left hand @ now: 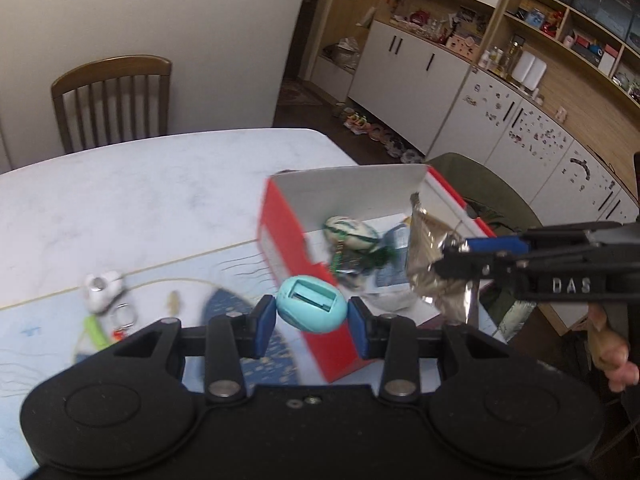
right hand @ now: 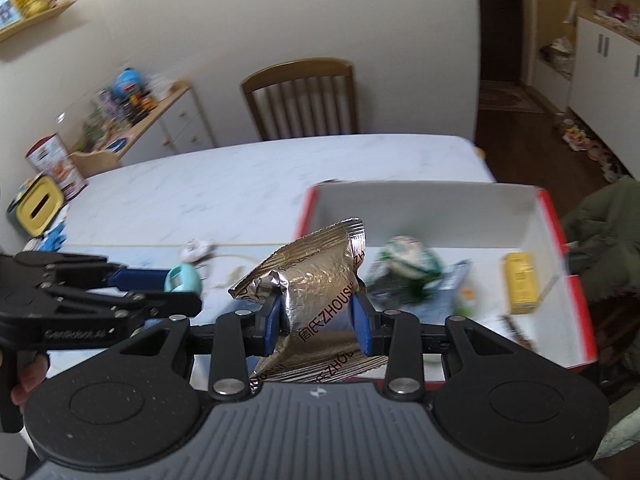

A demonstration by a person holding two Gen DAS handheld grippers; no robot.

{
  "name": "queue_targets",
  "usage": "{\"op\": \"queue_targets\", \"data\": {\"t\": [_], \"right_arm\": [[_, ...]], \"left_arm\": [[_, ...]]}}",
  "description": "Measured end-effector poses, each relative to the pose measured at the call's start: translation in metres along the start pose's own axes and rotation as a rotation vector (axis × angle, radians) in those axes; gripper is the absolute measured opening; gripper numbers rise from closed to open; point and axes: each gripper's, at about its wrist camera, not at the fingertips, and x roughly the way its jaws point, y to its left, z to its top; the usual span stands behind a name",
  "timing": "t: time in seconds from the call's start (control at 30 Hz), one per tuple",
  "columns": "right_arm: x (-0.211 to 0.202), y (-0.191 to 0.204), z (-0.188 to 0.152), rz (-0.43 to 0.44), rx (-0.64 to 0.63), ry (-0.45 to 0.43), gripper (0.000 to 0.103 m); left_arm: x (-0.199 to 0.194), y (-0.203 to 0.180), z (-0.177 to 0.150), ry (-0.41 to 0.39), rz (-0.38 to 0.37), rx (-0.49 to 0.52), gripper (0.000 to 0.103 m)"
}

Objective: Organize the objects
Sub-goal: 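Carry the gold snack bag and teal clip into the shoebox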

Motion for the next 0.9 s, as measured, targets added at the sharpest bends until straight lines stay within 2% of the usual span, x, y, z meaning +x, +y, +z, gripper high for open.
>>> {"op": "queue_targets", "data": {"t": [0.23,0.47,0.7,0.9], "right_arm": [[-0.006,-0.059,0.000,-0.061,0.027,-0.006,0.036],[0.006,-0.103,0.000,-0.121,0.026,0.011,0.036],[0.036,-0.126,0.000,-0.144,0.015,0.069,0.036],[0.059,-0.134,-0.002,-0.138,-0.001,0.112,0.036]], "left_arm": [[0.033,-0.042,0.015,0.022,-0.011,0.037,0.038],[0.075,-0.072,0.031,0.064,0.012,0.065,0.038],[0.123,-0.080,0.039,0.146,0.055,0.047,0.038],[0.147,-0.085,0.039,0.190,0.082,0.046,0.038]]}}
